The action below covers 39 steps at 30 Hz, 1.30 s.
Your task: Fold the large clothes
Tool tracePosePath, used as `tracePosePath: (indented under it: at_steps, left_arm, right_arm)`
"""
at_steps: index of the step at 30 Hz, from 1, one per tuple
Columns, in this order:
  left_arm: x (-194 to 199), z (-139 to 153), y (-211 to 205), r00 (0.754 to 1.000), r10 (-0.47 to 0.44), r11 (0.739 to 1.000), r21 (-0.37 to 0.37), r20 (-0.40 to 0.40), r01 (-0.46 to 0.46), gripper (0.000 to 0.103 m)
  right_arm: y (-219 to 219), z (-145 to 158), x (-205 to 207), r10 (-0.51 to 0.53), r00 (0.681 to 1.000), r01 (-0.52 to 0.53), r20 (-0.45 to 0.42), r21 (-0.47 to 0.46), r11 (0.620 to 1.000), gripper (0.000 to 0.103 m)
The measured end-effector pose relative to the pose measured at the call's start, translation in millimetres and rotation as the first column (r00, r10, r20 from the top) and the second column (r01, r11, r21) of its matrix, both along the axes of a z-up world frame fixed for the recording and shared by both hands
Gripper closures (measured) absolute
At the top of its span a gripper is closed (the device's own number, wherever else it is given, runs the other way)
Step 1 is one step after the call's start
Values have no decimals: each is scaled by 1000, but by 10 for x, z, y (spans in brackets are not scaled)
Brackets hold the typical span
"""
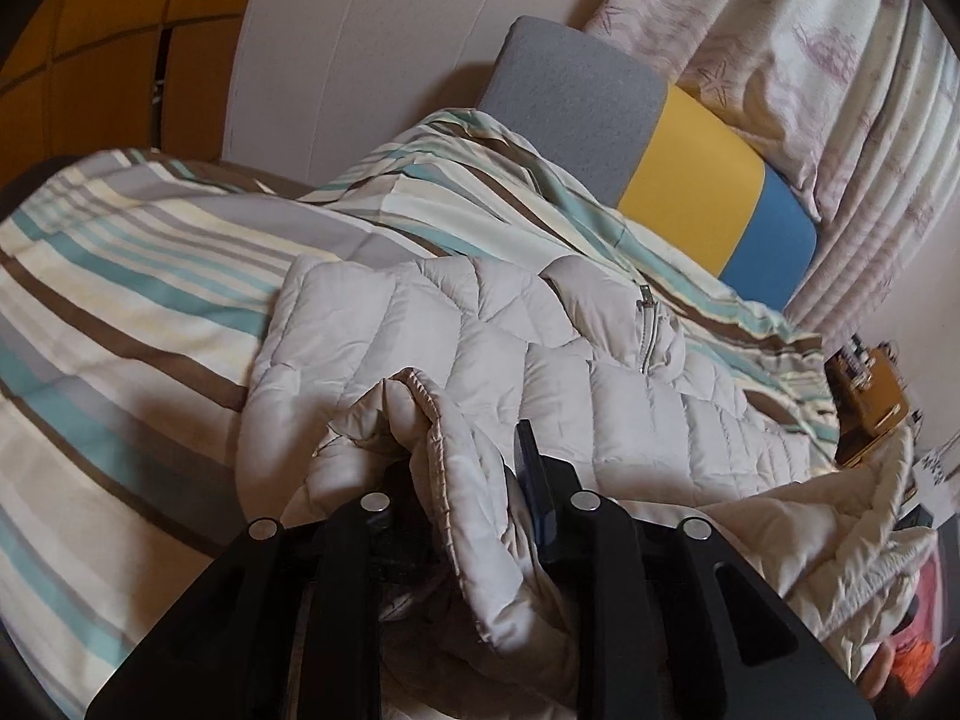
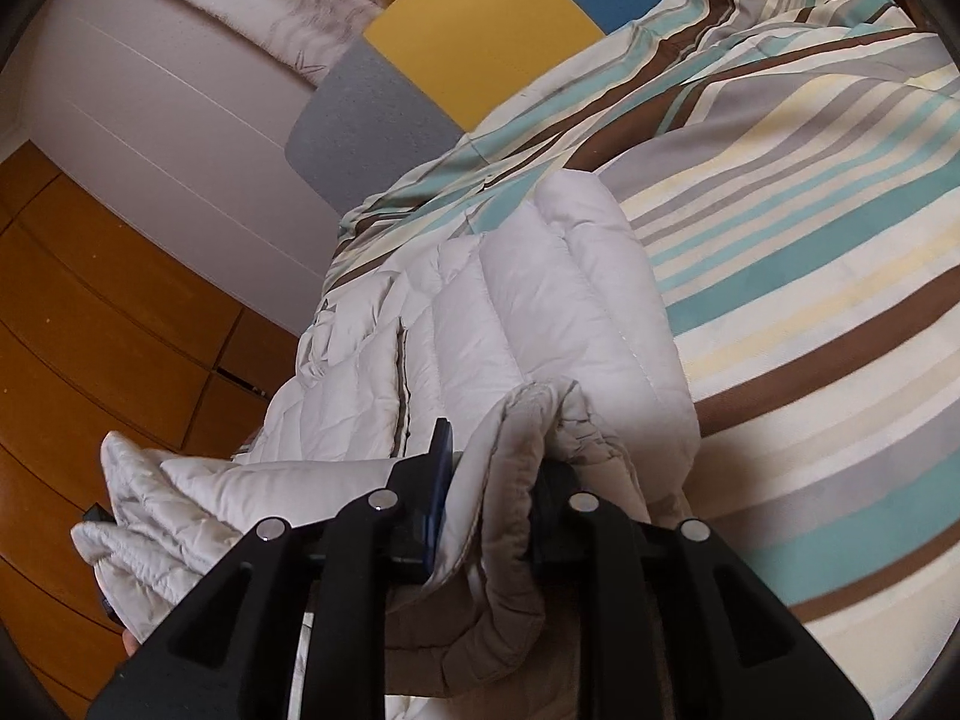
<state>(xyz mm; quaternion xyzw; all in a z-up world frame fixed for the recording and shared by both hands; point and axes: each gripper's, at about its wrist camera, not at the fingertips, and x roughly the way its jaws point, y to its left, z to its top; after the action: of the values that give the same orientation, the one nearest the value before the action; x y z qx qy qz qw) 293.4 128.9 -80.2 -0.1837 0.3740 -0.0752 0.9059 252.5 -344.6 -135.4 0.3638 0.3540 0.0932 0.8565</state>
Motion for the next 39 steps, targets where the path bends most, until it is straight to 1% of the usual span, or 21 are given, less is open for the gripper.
tracePosePath:
  at_steps: [2,3,5,6,7,8,10,11,12,13,15,16,18,21,23,25,26,28,31,35,39]
  left_arm:
    - [-7,-26,76,1000,7,999,-43,14,-6,70]
    - [-31,-28,136,1000,17,997,-74,25,-16,66]
    - [-82,-18,213,998,44,993,-115,52,-37,49]
    - [-125,-15,257,996,58,990,-132,68,-49,44]
    - [-186,-16,309,993,73,987,-147,89,-60,35]
    - [-243,-16,339,991,82,986,-153,110,-65,27]
    - [-410,-11,398,980,99,986,-150,172,-73,21]
    - [-482,-13,415,975,102,987,-144,196,-74,18]
    - [-547,-22,426,971,108,988,-130,213,-82,14]
    - [-640,-37,440,963,137,989,-89,231,-119,4]
    - [-771,-79,483,951,170,985,-33,257,-168,4]
    - [-815,-138,509,954,168,986,-25,249,-167,3]
    - [-762,-247,491,974,134,991,-8,185,-134,3]
    - [-597,-448,372,997,68,995,70,45,-71,3]
    - [-516,-544,307,997,71,992,105,-10,-70,3]
    - [-447,-628,294,996,65,995,77,-64,-60,4]
    - [-427,-650,290,995,60,997,55,-81,-56,9]
    - [-428,-658,271,994,54,998,42,-93,-50,18]
    - [-502,-642,187,995,-5,999,41,-103,9,35]
    - [-657,-628,95,991,-76,997,22,-114,79,49]
    - [-845,-639,-40,986,-121,992,27,-118,125,51]
  right_arm:
    - [-6,-6,8,-5,1000,5,7,-1,1000,78]
    - [-26,-6,2,-11,1000,11,18,16,1000,72]
    - [-67,27,-49,-31,998,27,61,64,998,52]
    - [-110,50,-96,-50,995,42,90,92,995,35]
    - [-157,94,-148,-76,990,61,123,116,991,22]
    - [-213,146,-235,-109,981,88,162,132,987,18]
    - [-281,239,-391,-151,965,125,213,129,984,3]
    - [-316,273,-495,-172,958,151,229,106,983,2]
    - [-336,284,-576,-179,955,162,236,87,983,2]
    - [-344,272,-639,-172,957,161,232,67,985,2]
    - [-317,188,-700,-136,975,135,178,14,991,2]
    - [-272,106,-720,-102,986,106,128,-24,994,2]
    - [-130,-36,-685,-60,996,65,62,-81,995,2]
    - [25,-229,-598,-1,1000,0,-7,-90,996,2]
    - [112,-219,-566,-10,1000,10,1,-143,990,2]
    - [146,-221,-512,-15,1000,12,-13,-159,987,4]
    - [159,-221,-492,-19,1000,16,-19,-168,986,7]
    - [172,-217,-475,-13,1000,7,-28,-183,983,29]
    - [181,-231,-469,13,999,-18,-31,-155,988,45]
    - [165,-233,-593,43,999,-45,-19,-120,992,54]
    - [113,-214,-738,50,999,-51,-13,-114,992,55]
